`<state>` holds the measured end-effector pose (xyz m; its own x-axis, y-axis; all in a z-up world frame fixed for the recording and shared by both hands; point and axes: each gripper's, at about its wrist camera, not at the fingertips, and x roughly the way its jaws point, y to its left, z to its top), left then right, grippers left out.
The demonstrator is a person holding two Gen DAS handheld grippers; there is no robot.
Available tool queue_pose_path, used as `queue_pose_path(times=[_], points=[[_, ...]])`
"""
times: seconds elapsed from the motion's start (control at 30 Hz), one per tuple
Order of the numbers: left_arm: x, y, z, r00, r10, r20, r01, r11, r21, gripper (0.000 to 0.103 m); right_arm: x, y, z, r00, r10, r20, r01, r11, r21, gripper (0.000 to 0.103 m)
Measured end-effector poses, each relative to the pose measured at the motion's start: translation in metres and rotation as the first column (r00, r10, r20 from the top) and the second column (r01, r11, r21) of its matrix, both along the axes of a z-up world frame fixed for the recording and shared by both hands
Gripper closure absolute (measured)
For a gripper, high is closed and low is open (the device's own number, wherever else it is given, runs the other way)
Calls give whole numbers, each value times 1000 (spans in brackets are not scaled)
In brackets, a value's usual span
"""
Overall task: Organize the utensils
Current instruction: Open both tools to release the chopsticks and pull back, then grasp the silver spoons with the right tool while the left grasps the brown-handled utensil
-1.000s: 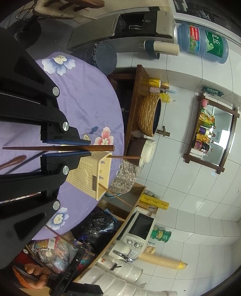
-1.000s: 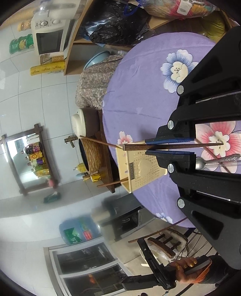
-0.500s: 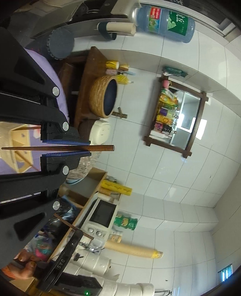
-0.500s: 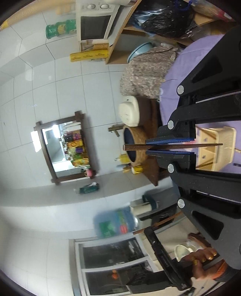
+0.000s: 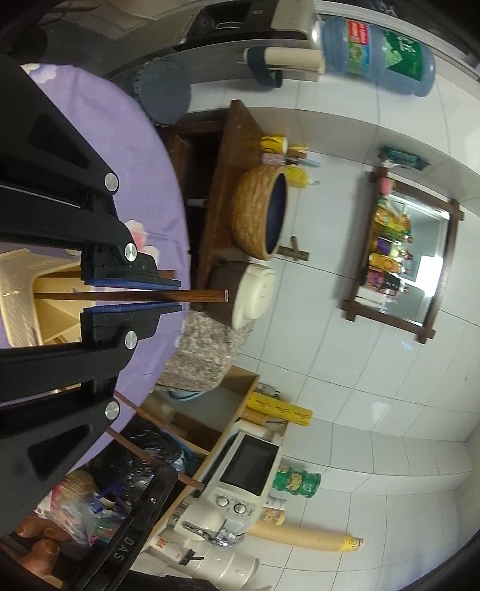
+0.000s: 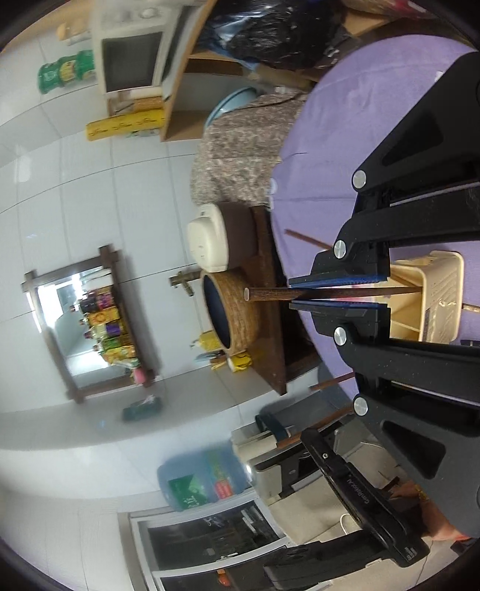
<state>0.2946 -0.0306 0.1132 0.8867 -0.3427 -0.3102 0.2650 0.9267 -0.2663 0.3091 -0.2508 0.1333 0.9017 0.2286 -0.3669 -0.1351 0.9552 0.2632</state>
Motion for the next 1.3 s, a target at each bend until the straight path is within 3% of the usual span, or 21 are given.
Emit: queue_pose_path(times=[0.23,0.53,0.57,0.6,0.63,0.67,0.7,0.73,0.87,1.07,1.2,1.3], points=[[4,2,-23,998,3,-56,-2,1000,13,96,5,-5,-26,999,-5,-47,6,1000,25,95],[4,-1,-32,996,-11,-84,14,999,35,94,-1,-6,-31,999,-18,-38,18,1000,18,95],[3,-1,-32,996,-12,-84,15,999,37,89,-2,-6,-31,999,-17,-35,17,1000,11,94],[1,-1,-33,996,-12,-84,16,999,41,76,-4,-5,-30,999,-17,-33,17,1000,5,92],[-3,-1,-34,996,-12,-84,16,999,41,68,-6,-5,-31,999,-17,-31,17,1000,1,88],[-7,1,-34,997,-12,-81,15,999,35,54,-9,-6,-31,999,-17,-28,17,1000,3,70],[-11,2,-35,997,-14,-79,16,999,29,49,-13,-6,-31,1000,-19,-22,19,1000,3,49],[-15,3,-37,996,-16,-83,18,999,29,48,-17,-5,-31,1000,-24,-12,24,1000,-1,43],[-33,11,-49,992,-21,-125,25,999,28,40,-39,1,-40,1000,-14,-10,13,998,-55,42],[-63,19,-86,974,-19,-224,43,994,101,39,-72,14,-72,996,46,-81,-55,992,-113,41],[-81,18,-117,951,-34,-306,83,986,147,40,-90,27,-102,985,89,-150,-112,982,-152,42],[-97,18,-137,930,-66,-361,121,984,133,41,-104,33,-123,980,95,-176,-125,977,-171,42]])
